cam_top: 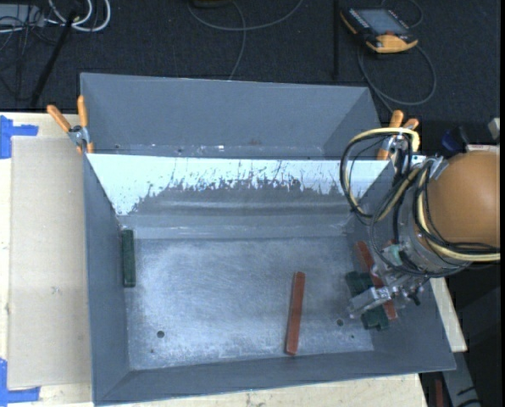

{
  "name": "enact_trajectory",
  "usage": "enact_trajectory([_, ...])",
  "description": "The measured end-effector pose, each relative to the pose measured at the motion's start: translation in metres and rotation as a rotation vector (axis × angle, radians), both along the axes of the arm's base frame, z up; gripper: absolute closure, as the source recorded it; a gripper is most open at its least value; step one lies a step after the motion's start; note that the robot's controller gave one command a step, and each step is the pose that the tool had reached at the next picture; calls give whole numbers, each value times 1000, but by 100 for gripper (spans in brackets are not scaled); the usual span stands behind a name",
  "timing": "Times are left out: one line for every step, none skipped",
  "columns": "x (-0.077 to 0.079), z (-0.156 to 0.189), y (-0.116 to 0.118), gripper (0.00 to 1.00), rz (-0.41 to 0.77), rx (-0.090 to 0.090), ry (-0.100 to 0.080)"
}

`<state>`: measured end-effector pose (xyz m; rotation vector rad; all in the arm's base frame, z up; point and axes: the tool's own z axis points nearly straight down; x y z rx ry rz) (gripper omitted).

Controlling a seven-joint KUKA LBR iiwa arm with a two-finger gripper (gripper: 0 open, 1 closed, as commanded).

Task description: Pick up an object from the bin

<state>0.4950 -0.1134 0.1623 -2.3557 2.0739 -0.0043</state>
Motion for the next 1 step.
enact_trajectory([1,59,7,100,7,1,1])
